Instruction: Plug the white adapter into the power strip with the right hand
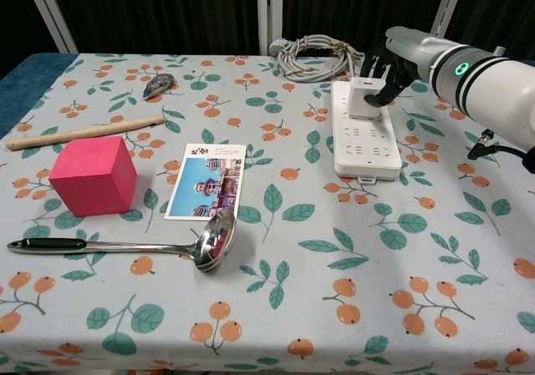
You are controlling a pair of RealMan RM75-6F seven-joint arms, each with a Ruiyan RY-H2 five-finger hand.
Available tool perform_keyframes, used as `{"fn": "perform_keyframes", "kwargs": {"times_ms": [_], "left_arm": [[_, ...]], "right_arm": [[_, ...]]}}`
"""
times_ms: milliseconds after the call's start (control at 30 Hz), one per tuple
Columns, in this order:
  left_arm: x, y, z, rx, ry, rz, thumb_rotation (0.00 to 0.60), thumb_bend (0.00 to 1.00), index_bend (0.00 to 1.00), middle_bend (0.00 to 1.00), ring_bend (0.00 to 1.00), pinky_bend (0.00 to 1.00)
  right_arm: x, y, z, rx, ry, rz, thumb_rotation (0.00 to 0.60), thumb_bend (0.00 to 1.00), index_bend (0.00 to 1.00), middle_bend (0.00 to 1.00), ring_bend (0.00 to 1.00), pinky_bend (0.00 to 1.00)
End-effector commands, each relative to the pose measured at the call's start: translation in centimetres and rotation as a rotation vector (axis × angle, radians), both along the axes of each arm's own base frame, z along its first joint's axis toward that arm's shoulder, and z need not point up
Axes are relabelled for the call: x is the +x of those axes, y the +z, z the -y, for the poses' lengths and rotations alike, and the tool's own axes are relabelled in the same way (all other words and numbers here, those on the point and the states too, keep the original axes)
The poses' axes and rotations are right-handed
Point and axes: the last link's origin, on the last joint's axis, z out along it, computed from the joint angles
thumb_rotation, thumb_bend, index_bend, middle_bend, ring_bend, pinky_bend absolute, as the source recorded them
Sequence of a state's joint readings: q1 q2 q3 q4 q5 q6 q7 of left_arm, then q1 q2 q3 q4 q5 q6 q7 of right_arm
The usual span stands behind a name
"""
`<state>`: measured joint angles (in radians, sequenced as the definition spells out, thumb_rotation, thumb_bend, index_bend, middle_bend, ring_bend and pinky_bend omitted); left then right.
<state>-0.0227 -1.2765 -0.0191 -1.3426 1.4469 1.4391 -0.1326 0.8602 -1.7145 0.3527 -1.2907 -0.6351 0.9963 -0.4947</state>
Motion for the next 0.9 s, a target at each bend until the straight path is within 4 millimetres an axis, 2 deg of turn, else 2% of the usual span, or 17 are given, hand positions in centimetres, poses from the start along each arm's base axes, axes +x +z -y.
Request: {"fn": "perform_keyframes", "kwargs": {"times_ms": [33, 767, 900], "left_arm": [[-0.1, 0.0, 0.0, 0.001, 0.003, 0.0, 0.6, 0.06, 0.06, 0.0, 0.0, 0.0], [-0.1, -0.1, -0.1, -0.004, 0.005, 0.002, 0.6, 0.06, 0.06, 0.0, 0.0, 0.0], [-0.1, -0.1, -0.1, -0.002, 0.005, 0.002, 0.6, 0.06, 0.06, 0.0, 0.0, 0.0]], "right_arm": [[0.0, -0.4, 0.2, 0.002, 0.0, 0.004, 0.6, 0.54, 0.83, 0.67, 0.39, 0.0], [-1.5, -1.0, 0.0, -0.004, -0.012, -0.006, 0.6, 0.55, 0.85, 0.67, 0.39, 0.0], [-1.5, -0.6, -0.1, -0.007, -0.003, 0.008, 0.6, 0.55, 0.8, 0.66, 0.38, 0.0]]}}
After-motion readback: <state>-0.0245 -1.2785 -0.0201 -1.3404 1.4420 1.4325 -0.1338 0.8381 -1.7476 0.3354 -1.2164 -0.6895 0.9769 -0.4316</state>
